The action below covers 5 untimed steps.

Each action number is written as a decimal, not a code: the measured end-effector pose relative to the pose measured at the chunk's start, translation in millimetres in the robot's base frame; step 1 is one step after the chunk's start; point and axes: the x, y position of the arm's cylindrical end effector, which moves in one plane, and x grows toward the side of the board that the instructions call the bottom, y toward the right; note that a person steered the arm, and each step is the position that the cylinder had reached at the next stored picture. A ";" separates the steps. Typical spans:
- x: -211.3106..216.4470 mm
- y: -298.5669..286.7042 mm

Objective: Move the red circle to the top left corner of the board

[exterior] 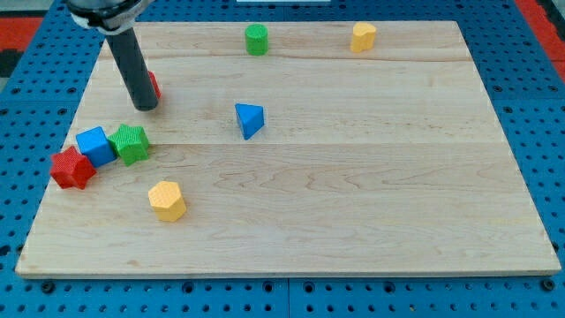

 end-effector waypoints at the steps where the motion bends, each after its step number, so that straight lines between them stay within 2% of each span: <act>1: -38.5 -8.1; 3: -105.7 -16.0; 4: -54.1 -16.5; 5: 27.3 -5.0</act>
